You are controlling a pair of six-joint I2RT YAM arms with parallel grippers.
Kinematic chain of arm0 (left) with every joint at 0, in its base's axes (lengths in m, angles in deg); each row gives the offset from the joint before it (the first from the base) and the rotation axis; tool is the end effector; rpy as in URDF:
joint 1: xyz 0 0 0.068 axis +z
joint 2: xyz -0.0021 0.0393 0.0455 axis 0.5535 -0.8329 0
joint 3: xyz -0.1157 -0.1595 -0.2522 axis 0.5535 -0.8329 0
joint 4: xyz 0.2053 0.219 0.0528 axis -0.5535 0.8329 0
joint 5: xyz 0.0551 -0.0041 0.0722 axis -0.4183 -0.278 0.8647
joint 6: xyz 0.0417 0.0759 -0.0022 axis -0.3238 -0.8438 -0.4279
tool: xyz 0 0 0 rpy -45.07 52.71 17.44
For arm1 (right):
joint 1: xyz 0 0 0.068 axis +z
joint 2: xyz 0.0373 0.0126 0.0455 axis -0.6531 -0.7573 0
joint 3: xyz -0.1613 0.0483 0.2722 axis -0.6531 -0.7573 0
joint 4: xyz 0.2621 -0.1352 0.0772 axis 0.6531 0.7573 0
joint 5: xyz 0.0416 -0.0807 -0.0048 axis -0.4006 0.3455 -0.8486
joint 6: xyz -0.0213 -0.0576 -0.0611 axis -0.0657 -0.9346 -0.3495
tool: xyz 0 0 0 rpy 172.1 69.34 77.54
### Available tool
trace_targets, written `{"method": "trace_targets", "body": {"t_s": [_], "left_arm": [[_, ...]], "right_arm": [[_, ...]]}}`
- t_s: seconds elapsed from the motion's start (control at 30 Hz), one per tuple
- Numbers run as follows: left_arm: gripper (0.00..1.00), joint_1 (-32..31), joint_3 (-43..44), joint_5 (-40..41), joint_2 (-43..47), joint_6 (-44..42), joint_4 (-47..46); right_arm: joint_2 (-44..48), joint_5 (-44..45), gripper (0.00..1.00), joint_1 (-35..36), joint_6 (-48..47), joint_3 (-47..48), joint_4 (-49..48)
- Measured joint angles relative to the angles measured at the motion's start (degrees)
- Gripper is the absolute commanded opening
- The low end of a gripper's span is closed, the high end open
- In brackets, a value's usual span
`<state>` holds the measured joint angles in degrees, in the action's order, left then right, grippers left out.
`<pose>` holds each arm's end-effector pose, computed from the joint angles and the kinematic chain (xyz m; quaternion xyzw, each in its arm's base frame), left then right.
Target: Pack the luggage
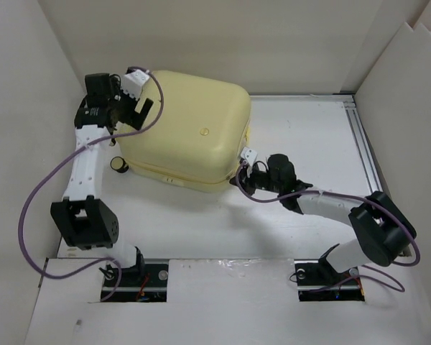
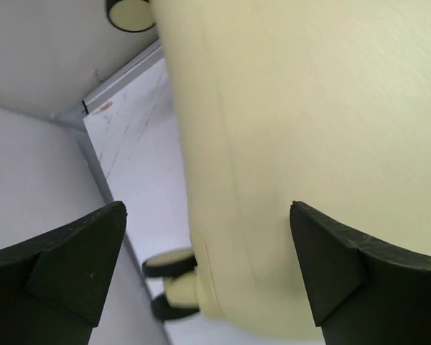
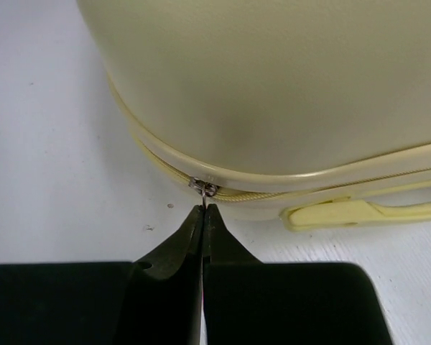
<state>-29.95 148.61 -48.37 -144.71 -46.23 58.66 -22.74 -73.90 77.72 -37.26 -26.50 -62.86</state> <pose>0.4474 0.0064 0.4373 0.2996 0.7808 0.0600 0.5450 0.2723 0.2456 0.2121 -0.4278 0.6776 0.3089 0.5123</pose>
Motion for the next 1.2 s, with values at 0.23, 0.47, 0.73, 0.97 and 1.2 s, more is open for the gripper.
{"method": "trace_targets", "body": {"t_s": [0.23,0.47,0.73,0.97,1.2], "left_arm": [[1.00,8.48,-1.66,-2.12,9.88,-25.83,16.96],[1.00,9.90,-7.17,1.60,9.75,-41.79,21.64],[1.00,9.44,-7.65,3.28,4.79,-45.81,16.39],[1.00,7.17,-6.82,5.49,-2.73,-47.78,15.54],[0.00,7.45,-6.03,5.92,-4.24,-46.31,15.34]], "right_arm": [[-0.61,-4.15,0.00,-2.45,-0.20,1.64,2.62],[-1.36,-5.64,0.00,-2.80,-0.66,3.34,4.59],[-1.44,-5.90,0.00,-2.86,-1.14,3.34,4.59],[-1.44,-6.75,0.00,-3.50,-1.25,3.34,4.70],[-1.51,-6.47,0.00,-4.33,0.55,3.32,5.18]]}}
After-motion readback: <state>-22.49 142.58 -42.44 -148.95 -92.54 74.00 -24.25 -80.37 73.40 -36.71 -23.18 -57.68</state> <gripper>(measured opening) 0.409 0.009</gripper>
